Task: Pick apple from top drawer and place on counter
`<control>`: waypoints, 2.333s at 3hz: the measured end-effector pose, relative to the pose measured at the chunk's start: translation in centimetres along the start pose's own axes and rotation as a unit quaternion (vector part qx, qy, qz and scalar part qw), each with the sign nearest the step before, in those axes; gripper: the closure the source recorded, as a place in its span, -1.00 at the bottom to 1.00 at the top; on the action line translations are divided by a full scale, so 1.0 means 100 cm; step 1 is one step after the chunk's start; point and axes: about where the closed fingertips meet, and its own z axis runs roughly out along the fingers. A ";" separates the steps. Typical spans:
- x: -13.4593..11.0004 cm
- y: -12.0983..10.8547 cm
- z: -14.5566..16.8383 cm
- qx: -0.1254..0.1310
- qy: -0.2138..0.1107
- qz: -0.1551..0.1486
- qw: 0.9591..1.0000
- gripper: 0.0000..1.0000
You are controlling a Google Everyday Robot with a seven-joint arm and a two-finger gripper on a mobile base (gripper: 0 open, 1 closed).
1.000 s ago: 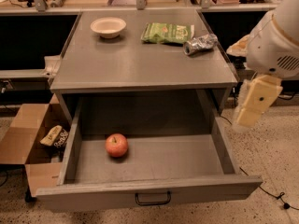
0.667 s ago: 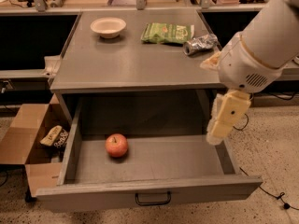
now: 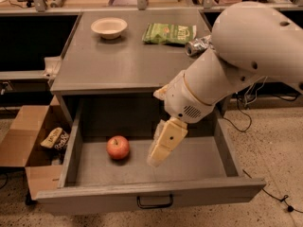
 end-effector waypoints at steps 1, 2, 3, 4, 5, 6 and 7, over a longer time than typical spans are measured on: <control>0.000 0.000 0.000 0.000 0.000 0.000 1.000 -1.00; 0.014 -0.012 0.026 0.006 0.010 -0.002 1.000 -1.00; 0.034 -0.029 0.067 0.013 0.016 -0.007 1.000 -1.00; 0.051 -0.045 0.101 0.018 0.015 -0.008 1.000 -1.00; 0.062 -0.063 0.142 0.024 0.001 -0.006 1.000 -1.00; 0.066 -0.074 0.169 0.026 -0.012 -0.003 1.000 -1.00; 0.062 -0.077 0.195 0.027 -0.029 -0.005 0.999 -1.00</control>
Offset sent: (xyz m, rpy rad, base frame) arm 0.0387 0.0029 -0.0835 -0.0566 -0.0274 -0.0164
